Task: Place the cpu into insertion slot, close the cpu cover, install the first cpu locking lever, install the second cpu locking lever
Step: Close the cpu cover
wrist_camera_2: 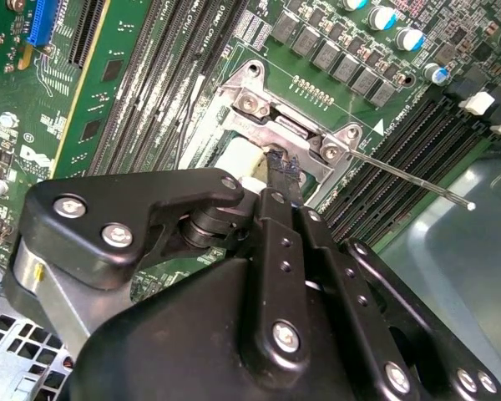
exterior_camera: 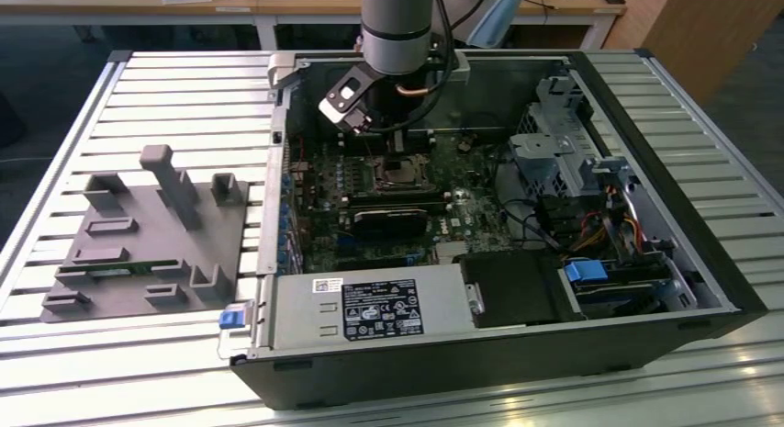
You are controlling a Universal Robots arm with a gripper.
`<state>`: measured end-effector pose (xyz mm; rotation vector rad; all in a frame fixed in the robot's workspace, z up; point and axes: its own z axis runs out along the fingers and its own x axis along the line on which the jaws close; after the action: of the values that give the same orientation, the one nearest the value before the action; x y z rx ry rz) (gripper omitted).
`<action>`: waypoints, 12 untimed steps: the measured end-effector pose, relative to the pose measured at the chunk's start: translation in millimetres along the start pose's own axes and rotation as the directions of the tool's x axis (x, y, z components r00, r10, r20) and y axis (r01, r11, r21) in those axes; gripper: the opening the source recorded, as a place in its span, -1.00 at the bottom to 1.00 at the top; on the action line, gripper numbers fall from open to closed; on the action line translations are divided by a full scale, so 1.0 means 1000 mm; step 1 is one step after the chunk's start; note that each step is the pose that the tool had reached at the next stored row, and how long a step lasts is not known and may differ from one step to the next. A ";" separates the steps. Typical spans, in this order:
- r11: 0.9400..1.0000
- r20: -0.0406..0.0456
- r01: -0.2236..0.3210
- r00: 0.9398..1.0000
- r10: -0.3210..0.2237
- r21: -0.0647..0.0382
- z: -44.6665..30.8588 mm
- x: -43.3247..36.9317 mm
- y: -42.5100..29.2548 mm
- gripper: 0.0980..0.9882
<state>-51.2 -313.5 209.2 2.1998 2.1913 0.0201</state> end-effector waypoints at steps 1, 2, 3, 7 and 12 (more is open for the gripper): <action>1.000 0.000 0.000 1.000 0.000 0.000 0.0000 0.0000 0.0000 -0.98; 1.000 0.000 0.000 1.000 0.000 0.000 0.0001 0.0000 0.0000 -0.98; 1.000 0.000 0.000 1.000 0.000 0.000 0.0002 0.0000 0.0000 -0.98; 1.000 0.000 0.000 1.000 0.000 0.000 0.0010 0.0000 0.0000 -0.98; 1.000 0.000 0.000 1.000 0.000 0.000 0.0029 0.0001 -0.0002 -0.98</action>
<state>-51.3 -313.5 206.3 2.1999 2.1912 0.0202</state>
